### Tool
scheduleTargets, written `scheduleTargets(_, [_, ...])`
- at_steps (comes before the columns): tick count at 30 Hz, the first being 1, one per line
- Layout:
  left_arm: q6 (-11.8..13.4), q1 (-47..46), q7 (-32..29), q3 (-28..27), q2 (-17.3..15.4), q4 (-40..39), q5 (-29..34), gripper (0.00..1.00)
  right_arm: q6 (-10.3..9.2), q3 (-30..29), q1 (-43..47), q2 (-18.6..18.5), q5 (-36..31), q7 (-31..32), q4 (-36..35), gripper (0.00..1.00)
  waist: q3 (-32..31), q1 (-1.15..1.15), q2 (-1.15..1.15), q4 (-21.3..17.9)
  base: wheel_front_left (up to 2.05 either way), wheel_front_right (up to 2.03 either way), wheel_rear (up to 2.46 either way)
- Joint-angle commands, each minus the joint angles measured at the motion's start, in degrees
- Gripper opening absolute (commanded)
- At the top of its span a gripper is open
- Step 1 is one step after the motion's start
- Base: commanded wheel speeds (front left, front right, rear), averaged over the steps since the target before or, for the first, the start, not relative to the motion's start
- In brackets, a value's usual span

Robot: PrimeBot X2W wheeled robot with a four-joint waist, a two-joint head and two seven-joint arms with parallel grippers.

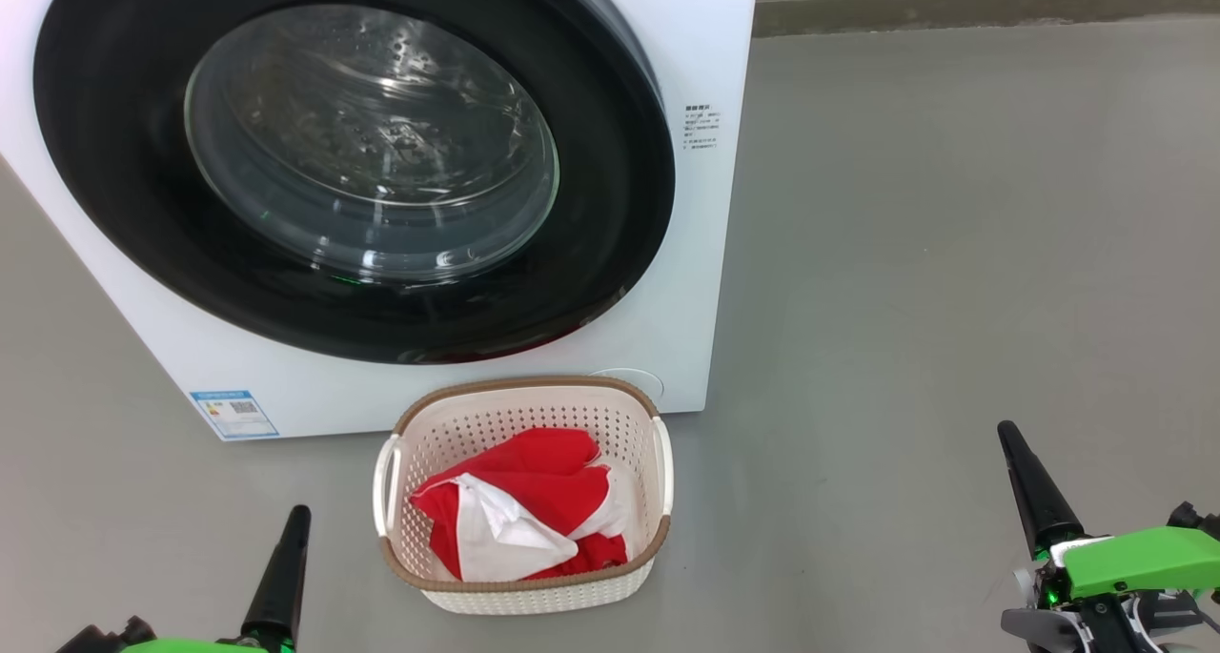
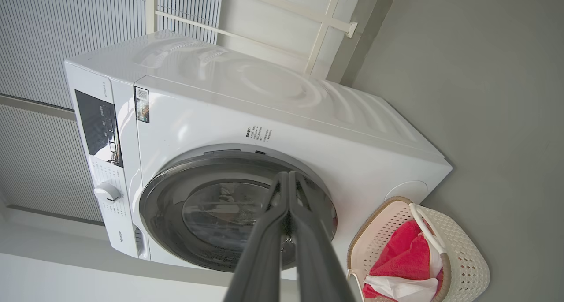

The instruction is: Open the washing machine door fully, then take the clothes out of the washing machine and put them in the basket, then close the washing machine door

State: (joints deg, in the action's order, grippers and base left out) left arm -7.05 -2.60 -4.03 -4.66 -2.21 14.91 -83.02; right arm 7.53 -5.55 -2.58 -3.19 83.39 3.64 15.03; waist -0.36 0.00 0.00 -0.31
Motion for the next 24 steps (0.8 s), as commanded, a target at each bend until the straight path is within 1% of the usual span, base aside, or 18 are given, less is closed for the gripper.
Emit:
scheduleTargets(1, [-0.36, -2.64, -0.66, -1.72, -0.65, -1.12, -2.00, 0.00, -0.02, 0.41, -2.86, -0.30, 2.10, 0.67, -1.32, 0.00, 0.08, 0.00, 0.00, 0.05, 0.00, 0.00, 0.00])
scheduleTargets(12, [-0.44, -3.59, -2.47, -1.88, -0.66, -0.85, -9.11, 0.00, -0.04, -0.60, -3.57, 0.02, 9.05, 2.55, -1.03, 0.00, 0.54, 0.00, 0.00, 0.30, 0.00, 0.00, 0.00])
scheduleTargets(24, [-0.44, -3.59, -2.47, -1.87, -0.66, -0.85, -9.14, 0.00, -0.04, -0.67, -3.58, 0.07, 9.01, 2.61, -1.03, 0.00, 0.54, 0.00, 0.00, 0.31, 0.00, 0.00, 0.00])
